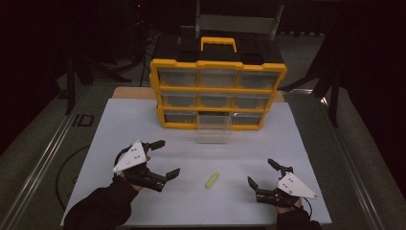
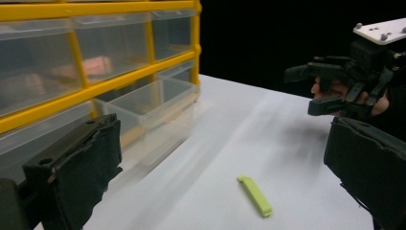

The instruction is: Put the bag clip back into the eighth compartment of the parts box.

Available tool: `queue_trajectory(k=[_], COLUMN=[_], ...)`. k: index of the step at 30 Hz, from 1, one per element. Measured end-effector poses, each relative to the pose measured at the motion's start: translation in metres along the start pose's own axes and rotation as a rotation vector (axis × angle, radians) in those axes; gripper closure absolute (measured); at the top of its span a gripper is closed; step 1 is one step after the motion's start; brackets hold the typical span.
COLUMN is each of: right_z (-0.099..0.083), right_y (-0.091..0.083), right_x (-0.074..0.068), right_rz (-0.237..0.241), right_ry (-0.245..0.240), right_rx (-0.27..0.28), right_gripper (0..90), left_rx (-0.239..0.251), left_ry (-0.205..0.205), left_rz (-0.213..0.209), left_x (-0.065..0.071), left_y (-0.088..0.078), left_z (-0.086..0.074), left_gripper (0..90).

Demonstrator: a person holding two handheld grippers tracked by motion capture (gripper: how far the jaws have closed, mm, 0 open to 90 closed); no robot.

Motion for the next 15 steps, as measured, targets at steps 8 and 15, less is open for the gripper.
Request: queue_trajectory(k=[8, 15], right_z=[-0.001, -0.002], right_y=[0.001, 0.001], right_x=[-0.002, -0.002], right_rz=[0.008, 0.011], right_ry=[0.001, 0.001], right_rx=[-0.007, -0.007], right_gripper=[9.2, 9.2], left_rx=[-0.021, -0.058], left_ry=[0.001, -0.003], left_rz=[-0.057, -0.081], left_x=[0.007, 0.010], left_y=[0.026, 0.045], left_z=[0.003, 0.002], left_gripper=[0.0, 0.0])
Point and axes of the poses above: each handheld gripper's, and its own axes: y roughly forward along the jaws, z roughly out of its top, x roughly to its right, the point moved 9 cm from there along y, roughly forward along the jaws, and after that the axes turned 14 degrees about -z, right-handed, at the moved point
